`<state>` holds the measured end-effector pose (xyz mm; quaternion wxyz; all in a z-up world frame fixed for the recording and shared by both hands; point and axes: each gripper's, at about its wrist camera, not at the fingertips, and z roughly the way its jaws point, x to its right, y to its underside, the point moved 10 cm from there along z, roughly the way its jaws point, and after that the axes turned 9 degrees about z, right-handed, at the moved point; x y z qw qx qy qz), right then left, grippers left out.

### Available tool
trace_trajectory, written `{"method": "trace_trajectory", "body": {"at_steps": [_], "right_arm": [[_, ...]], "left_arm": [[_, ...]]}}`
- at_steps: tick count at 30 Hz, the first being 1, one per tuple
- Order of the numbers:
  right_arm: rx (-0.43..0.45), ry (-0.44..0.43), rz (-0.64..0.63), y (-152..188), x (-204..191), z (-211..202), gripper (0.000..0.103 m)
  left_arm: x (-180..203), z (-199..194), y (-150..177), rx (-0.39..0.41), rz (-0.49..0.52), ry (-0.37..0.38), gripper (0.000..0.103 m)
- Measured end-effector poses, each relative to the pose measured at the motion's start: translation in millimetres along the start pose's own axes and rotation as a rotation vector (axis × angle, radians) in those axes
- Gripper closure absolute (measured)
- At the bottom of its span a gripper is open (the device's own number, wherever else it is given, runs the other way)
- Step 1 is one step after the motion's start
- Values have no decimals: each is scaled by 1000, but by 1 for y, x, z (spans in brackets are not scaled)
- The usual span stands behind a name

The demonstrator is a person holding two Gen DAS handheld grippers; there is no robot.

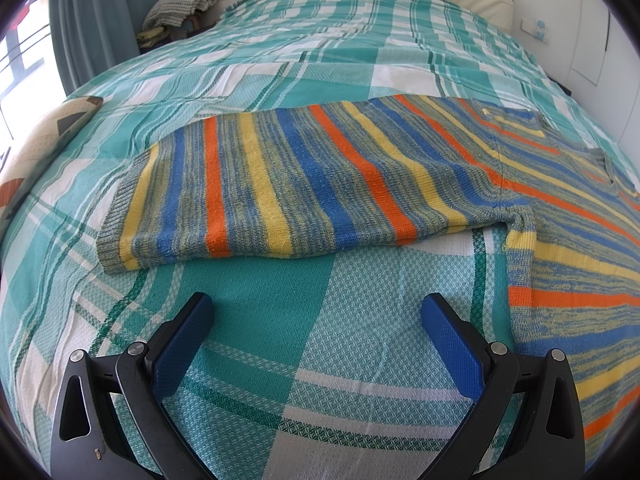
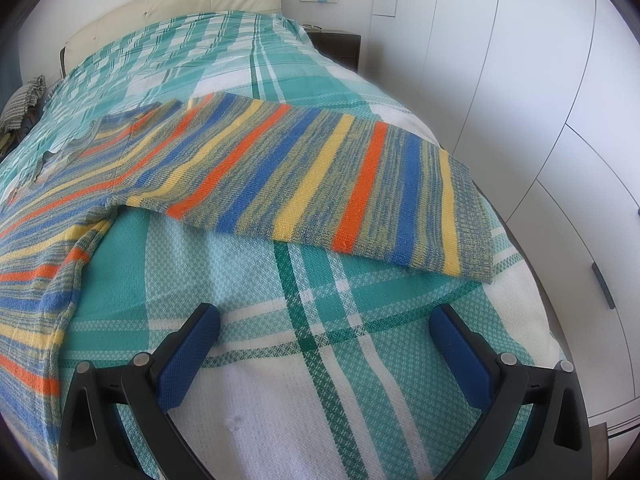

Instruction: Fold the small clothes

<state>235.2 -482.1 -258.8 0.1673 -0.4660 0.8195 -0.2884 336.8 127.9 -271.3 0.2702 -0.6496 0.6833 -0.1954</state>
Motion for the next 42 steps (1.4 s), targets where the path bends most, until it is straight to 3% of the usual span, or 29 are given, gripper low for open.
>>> {"method": "trace_trajectory", "body": {"at_steps": [15,18,20,22,23,26,28,30,35,37,38,40,42], "right_arm": [[2,-5,6,3,3,-3,0],[-87,-85,-26,2,1,-5,0],[-112,-264,67,-8,8,-21,0],[-93,-531,287,-27,26,-45,0],[-88,-605,407,-37,43,-50,0],[-163,-630,698,-51,94,-29,0],[-223,-671,798,-53,108,-12,3],[-272,-671,828,-51,114,4,14],[-326,-658,800,-56,102,21,29],[-354,-598,770,-56,98,31,55],[-372,-566,754,-53,96,34,95],[-376,-514,729,-55,92,32,98],[-312,-533,660,-74,78,8,98]], "left_arm": [[3,4,-2,-2,3,-7,0],[3,4,-2,-14,-1,2,0],[4,3,0,-54,6,25,0],[2,-4,6,-71,-10,49,0],[2,-9,10,-69,-28,64,0],[2,-23,23,-45,-47,85,0],[1,-31,32,-32,-59,89,0],[1,-35,42,-25,-62,90,0],[4,-38,50,27,-23,69,0],[5,-37,49,37,-14,52,0],[6,-37,49,35,-8,44,0],[6,-37,48,20,-6,46,0],[5,-38,49,23,-7,60,0]]}}
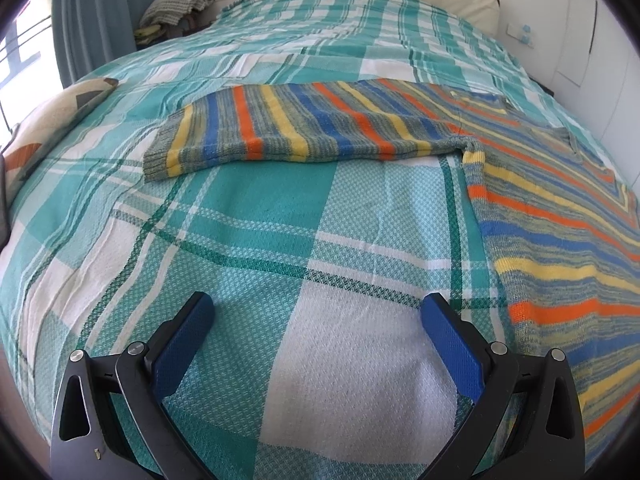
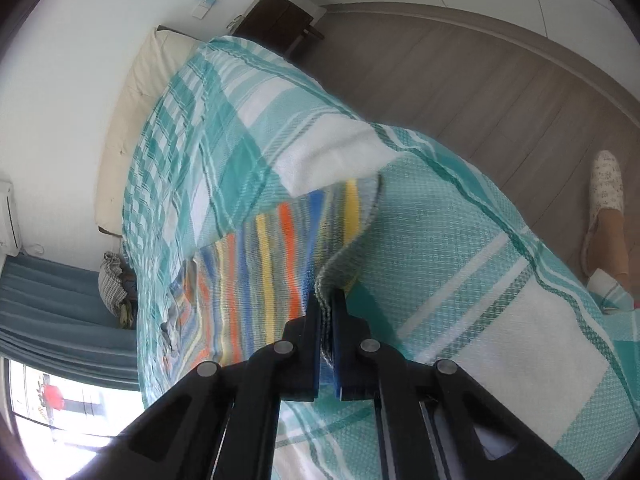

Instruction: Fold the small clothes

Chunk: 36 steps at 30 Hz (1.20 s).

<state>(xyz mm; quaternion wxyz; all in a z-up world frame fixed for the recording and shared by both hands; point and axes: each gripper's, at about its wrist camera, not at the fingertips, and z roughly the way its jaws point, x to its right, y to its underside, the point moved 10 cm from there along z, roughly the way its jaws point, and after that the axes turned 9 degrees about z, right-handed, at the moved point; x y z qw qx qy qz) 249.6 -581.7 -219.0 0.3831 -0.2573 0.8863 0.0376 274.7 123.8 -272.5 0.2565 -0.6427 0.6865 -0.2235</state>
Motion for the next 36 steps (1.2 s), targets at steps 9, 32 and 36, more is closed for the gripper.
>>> {"method": "trace_trajectory", "body": {"at_steps": [9,32,36], "right_arm": [[-206,-362,-443,136,-271,12,98],[-119,183,-438,139,-129,128,79],[-124,163,-702,168,-157,115,26]], "left_arm": [[2,1,2,50,-1,-11,0],[1,3,3,54,-13,3,0],[1,3,3,53,-11,-4,0]]}}
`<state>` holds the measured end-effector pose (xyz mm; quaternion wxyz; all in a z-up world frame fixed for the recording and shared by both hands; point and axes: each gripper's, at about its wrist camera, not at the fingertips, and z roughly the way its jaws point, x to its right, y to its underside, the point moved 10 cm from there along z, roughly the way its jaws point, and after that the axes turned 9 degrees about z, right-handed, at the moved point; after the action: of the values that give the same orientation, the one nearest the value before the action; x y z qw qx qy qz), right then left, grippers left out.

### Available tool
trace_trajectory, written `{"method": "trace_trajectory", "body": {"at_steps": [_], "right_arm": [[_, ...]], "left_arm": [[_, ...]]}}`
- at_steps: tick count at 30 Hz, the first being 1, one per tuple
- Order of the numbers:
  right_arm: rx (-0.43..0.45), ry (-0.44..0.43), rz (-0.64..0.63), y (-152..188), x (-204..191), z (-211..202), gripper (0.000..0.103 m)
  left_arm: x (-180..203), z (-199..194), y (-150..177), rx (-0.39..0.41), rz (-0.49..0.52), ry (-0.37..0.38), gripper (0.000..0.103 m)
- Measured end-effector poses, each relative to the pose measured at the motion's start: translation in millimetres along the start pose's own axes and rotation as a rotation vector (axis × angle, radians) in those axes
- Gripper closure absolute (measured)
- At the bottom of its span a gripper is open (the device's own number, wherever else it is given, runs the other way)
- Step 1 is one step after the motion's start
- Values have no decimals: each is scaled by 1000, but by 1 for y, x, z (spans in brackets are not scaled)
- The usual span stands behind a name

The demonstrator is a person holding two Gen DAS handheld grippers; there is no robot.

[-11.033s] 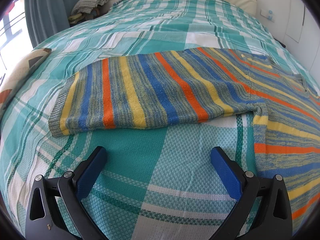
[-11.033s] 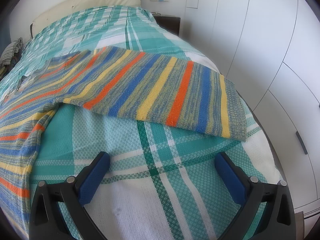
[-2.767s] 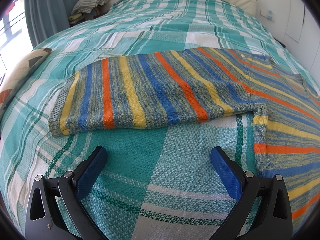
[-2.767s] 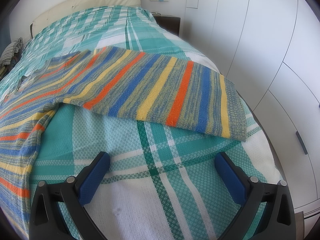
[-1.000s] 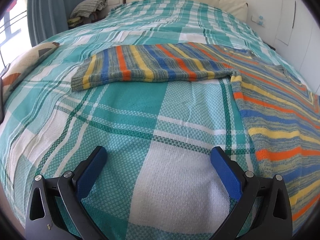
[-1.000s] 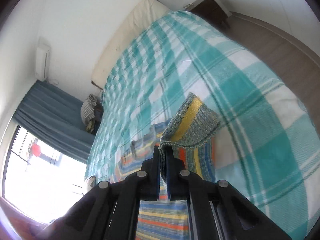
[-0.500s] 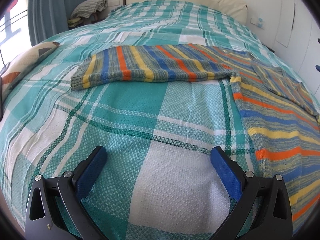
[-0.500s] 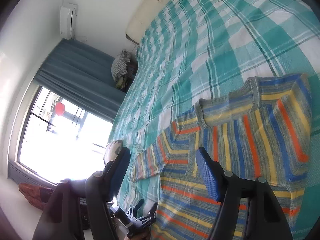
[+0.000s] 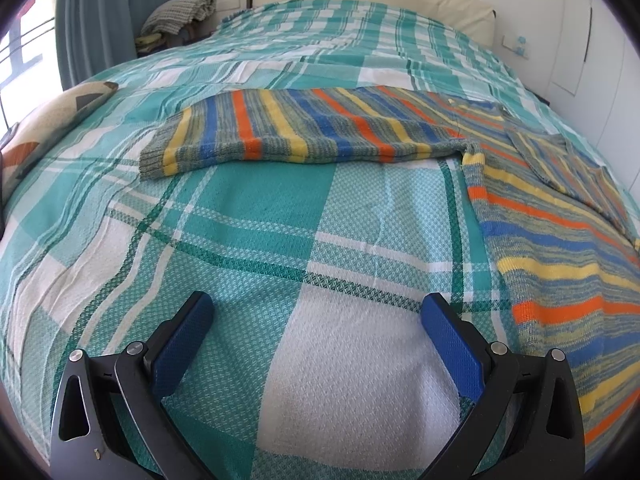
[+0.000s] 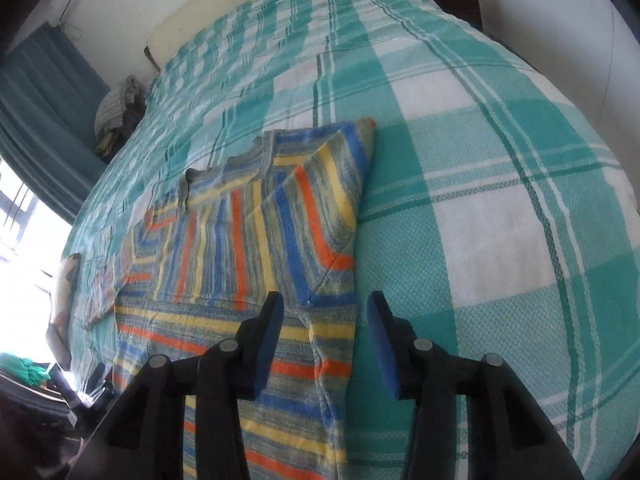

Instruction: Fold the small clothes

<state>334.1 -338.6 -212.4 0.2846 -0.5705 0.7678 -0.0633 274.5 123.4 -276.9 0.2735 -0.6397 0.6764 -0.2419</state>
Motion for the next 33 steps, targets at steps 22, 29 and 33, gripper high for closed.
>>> {"method": "trace_trajectory", "body": {"at_steps": [22,29,33], "right_arm": [[135,45,-10,83,27,-64,26],[107,11,140,164,55,-75,26],[105,26,129,177,60,-67,24]], "left_arm": [[-10,-22,-6,-109,-53,153,1],[-138,35,-54,-149,-648,150,2],[-138,49,-77,-82,-677,157,57]]}}
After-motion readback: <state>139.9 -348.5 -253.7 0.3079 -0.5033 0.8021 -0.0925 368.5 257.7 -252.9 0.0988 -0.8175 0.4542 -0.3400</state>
